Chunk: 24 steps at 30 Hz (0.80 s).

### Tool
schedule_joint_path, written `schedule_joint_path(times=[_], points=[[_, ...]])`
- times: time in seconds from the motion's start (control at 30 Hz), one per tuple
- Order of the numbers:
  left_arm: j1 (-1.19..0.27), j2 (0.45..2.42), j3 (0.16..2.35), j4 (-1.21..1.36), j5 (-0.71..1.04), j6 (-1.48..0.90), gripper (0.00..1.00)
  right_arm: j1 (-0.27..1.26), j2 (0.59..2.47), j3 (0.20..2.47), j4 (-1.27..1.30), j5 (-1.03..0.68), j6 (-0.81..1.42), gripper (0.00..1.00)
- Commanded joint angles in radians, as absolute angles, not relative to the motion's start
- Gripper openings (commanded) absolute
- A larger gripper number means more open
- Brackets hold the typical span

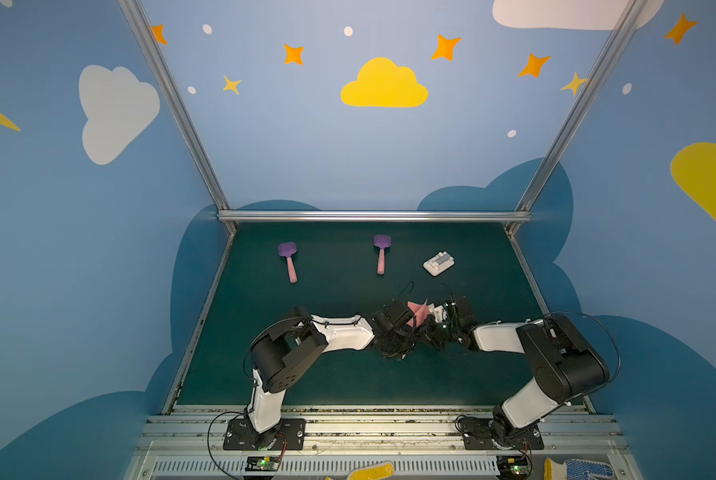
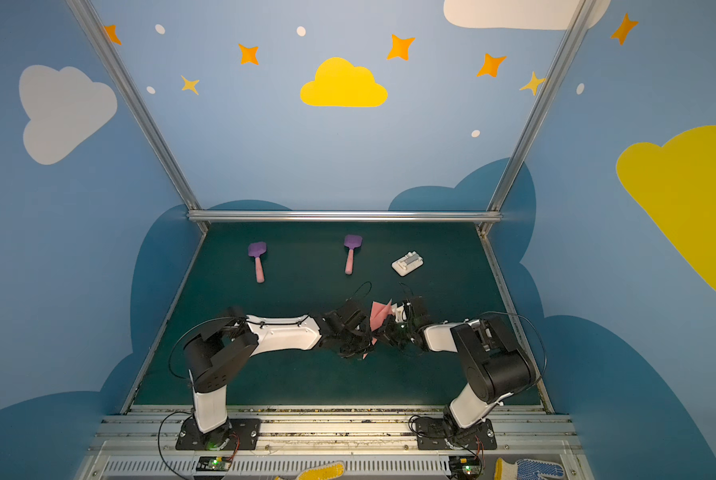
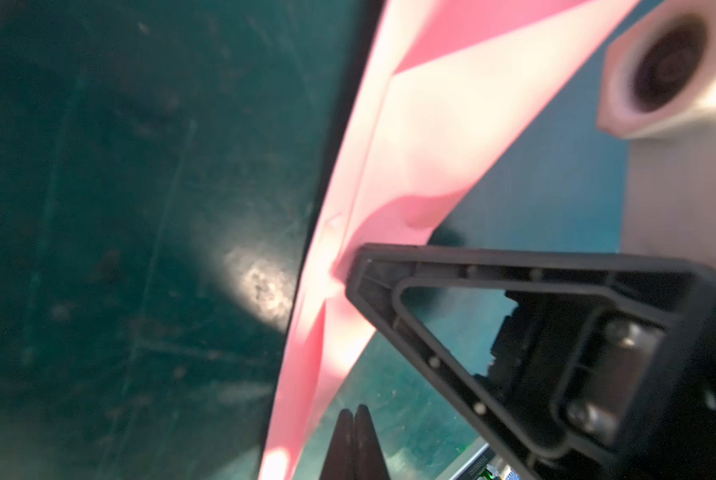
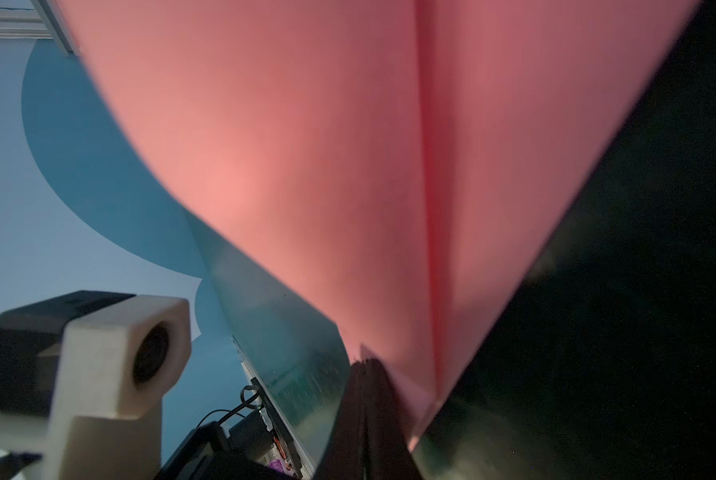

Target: Fold a paper plane with a square sheet of paper (fold left side to right side)

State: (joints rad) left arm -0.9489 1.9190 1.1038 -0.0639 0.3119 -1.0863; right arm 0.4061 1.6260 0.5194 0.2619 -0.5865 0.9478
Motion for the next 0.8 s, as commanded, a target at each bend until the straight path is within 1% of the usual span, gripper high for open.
schedule_joint_path(times=[0.0,0.77], points=[[-0.942,1.936,1.095,-0.069,0.301,-1.071,0.03,0.405,1.658,0.475,0.128,-0.488,0.958,0.00],[-0.927,1.905,1.022,-0.033,0.295,-1.078,0.03,0.405,1.650,0.487,0.124,-0.506,0.958,0.00]])
